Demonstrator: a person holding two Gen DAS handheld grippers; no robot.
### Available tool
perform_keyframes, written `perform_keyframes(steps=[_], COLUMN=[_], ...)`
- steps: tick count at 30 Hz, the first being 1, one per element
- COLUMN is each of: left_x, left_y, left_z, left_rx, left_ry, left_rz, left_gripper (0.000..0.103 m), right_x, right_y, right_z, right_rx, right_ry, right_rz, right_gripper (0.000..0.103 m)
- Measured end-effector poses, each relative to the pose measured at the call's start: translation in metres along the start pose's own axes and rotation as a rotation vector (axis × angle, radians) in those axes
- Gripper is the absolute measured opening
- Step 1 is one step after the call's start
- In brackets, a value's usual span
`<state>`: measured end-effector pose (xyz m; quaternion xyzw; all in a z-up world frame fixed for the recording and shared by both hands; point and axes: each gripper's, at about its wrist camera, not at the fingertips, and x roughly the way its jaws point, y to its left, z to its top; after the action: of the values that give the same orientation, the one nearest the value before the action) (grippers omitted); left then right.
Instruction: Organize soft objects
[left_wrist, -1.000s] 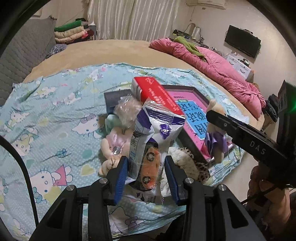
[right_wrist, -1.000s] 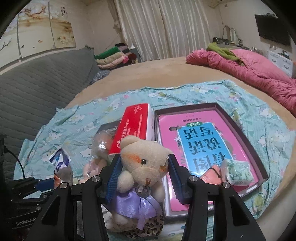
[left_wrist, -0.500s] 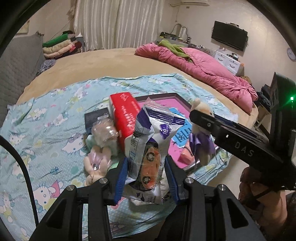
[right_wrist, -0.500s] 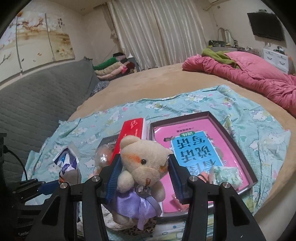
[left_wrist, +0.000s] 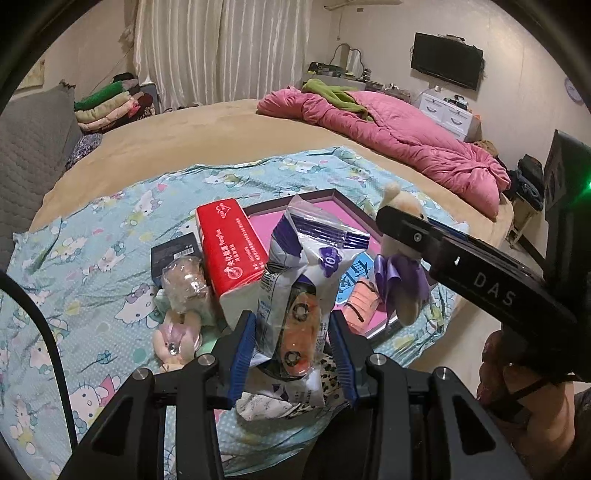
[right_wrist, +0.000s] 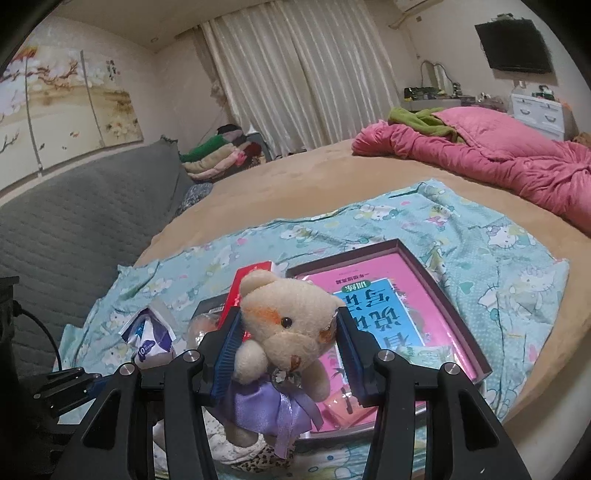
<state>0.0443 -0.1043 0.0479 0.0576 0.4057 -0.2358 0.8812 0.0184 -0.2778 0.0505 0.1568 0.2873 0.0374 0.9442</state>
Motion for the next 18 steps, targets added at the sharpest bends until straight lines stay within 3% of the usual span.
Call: perform_keyframes(steps=[18], left_x=[0.018], left_y=[-0.025], left_z=[0.021], left_rx=[0.032], left_ry=[0.009], left_rz=[-0.015], left_gripper=[0.041], right_x=[-0.018], right_y=[-0.050], right_z=[0.014], right_rx=[0.113], right_ry=[-0.063], right_rz=[-0.027], right_gripper=[0.051])
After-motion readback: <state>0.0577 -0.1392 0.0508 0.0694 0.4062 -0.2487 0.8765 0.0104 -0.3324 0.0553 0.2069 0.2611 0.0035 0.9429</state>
